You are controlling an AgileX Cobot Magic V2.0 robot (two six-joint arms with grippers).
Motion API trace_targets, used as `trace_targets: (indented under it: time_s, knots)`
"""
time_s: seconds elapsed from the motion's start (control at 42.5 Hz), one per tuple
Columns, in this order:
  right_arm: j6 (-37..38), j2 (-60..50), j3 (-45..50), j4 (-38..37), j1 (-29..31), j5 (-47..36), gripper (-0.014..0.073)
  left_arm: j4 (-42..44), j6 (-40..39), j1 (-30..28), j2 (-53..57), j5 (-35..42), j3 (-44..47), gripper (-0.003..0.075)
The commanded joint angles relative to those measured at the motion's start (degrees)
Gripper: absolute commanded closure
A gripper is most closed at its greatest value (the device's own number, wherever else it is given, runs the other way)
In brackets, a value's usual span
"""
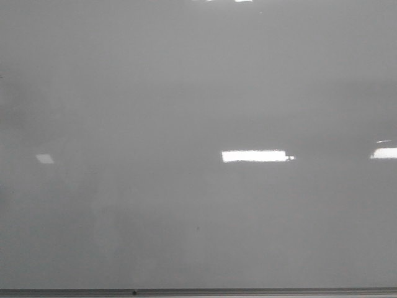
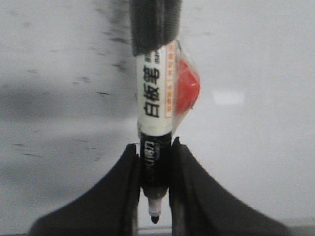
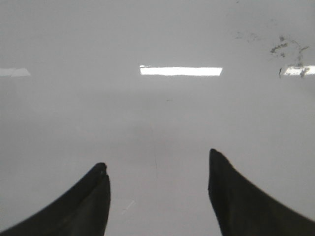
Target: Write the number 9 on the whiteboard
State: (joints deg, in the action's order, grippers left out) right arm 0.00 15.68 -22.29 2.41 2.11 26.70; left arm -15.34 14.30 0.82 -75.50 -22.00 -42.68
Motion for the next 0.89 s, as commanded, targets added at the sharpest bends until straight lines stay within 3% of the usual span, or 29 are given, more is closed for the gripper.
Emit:
trace_targets:
  time_s: [0.0,0.094,0.165,0.235,0.306,0.4,0.518,0.682,0.871]
  knots:
    - [0.0,4.42,-4.13,-0.45,-0.34,-0.96,0.0125,-2.53,6.48,3.9,2.08,-10.59,-6.53,0.0739]
    - [0.0,9.2,-6.8,-0.02,-1.86,1.39,0.0125,-7.02,14.2,8.4,2.08,-21.32,-10.16,0.0739]
    - [-1.56,12.56,-9.08,1.31,-3.79,4.25,0.0125,-12.55,24.23,12.05,2.08,-29.37,-12.29,0.0739]
    - [-7.05,16.52,-12.05,5.07,-6.99,8.82,0.0125,-19.56,37.94,15.74,2.08,-36.08,-14.18,0.0739]
    - [-17.25,20.86,-15.69,13.37,-11.82,17.59,0.0125,-23.52,44.77,20.34,2.08,-40.4,-16.2,0.0739]
    - [-28.9,25.13,-19.13,24.51,-17.33,25.88,0.0125,-23.51,45.56,24.71,2.08,-42.34,-17.56,0.0739]
    - [-39.09,29.21,-22.3,35.53,-22.09,28.79,0.0121,-23.51,50.72,28.62,2.08,-45.62,-17.63,0.0739]
    - [-44.68,36.47,-28.21,42.73,-23.56,30.49,0.0065,-23.51,51.63,31.7,2.08,-46.69,-17.63,0.0739]
    - [-52.92,46.7,-35.77,52.62,-23.56,36.88,0.0064,-23.63,51.63,31.97,2.08,-46.69,-17.63,0.0739]
